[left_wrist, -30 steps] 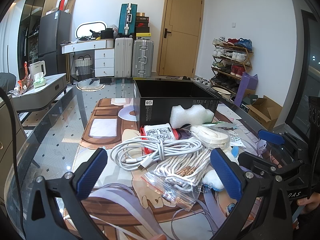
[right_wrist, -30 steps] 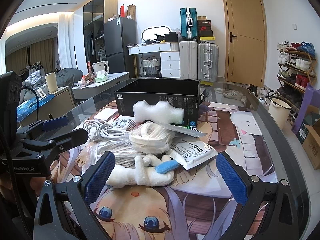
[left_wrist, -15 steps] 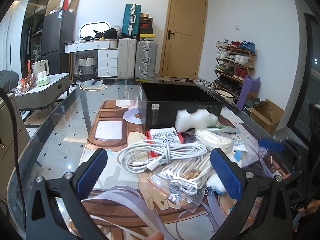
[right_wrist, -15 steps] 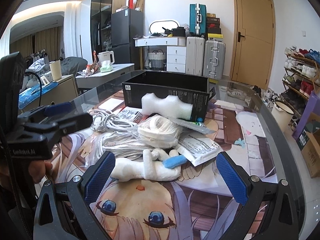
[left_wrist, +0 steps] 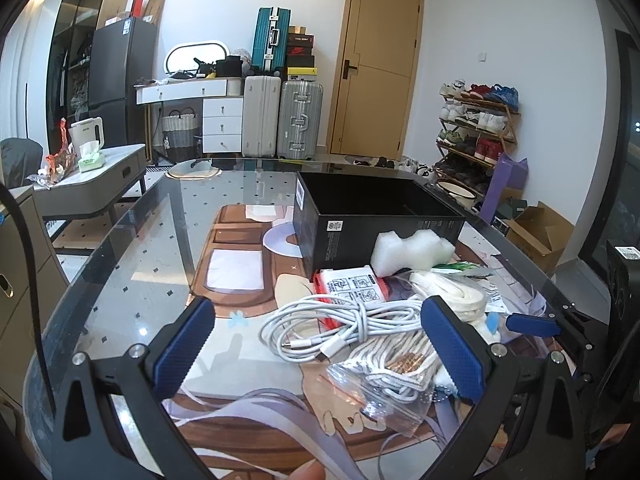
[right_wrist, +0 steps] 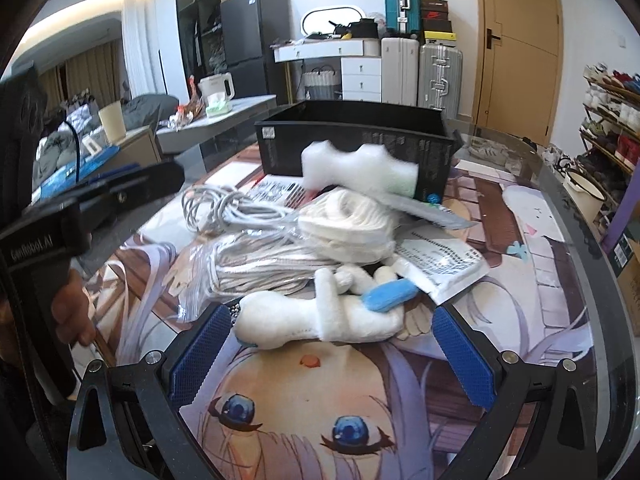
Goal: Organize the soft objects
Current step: 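Lower the right gripper onto the white plush toy and close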
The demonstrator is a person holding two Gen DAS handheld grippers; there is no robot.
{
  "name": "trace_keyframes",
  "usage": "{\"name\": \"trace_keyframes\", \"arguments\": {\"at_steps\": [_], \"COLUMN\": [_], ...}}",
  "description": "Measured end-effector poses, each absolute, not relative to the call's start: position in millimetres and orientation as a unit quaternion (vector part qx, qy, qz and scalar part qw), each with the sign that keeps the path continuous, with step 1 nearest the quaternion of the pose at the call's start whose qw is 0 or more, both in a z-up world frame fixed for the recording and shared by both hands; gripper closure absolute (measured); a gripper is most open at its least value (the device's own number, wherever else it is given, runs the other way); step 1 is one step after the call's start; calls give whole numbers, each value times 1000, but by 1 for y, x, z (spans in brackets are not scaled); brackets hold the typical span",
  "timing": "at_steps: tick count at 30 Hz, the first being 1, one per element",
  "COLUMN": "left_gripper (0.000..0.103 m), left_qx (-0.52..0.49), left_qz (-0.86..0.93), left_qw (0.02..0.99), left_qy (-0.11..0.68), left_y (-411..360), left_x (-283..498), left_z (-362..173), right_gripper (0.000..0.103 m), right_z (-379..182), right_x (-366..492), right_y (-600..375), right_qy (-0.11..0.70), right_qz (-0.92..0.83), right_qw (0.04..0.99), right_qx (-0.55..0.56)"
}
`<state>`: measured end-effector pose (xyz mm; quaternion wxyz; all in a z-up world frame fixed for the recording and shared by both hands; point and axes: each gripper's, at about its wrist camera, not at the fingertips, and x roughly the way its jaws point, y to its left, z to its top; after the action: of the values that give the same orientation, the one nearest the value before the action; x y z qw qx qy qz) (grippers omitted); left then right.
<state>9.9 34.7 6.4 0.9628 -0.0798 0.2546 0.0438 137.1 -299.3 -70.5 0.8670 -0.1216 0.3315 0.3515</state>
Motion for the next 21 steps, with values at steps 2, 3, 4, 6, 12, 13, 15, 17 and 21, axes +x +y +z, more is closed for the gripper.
{"name": "trace_keyframes", "arguments": {"at_steps": [2,3,4,6,12,13,15,17,21], "left_gripper": [0,0,0,0,0,0,0,0,0], "left_qx": [-78,-77,-76,-77,-81,-81,-82,-81,-77], "left_qz": [42,41,41,39,38,38,39,39,40], "left_qw": [962,962,962,961,959,959,959,958,957], "left_qy": [257,258,258,263,270,270,270,271,276], "left_y": [35,35,35,35,37,37,38,38,36], "left_x": [11,11,11,12,15,14,15,15,16], "left_z": [6,6,6,5,2,2,2,2,2], "right_gripper": [0,0,0,0,0,0,1,9,9], "right_z": [-72,-73,-74,-76,-77,-77,-77,-77,-78], "right_x": [138,139,139,141,148,149,149,147,141], "right_y": [-295,-292,-291,-288,-275,-275,-273,-274,-277], "right_qy": [335,338,341,347,359,361,360,355,351], "right_qz": [353,350,349,355,344,343,344,353,357], "right_qw": [864,863,862,857,852,852,851,850,850], "right_qx": [-129,-135,-140,-139,-161,-164,-167,-166,-166]}}
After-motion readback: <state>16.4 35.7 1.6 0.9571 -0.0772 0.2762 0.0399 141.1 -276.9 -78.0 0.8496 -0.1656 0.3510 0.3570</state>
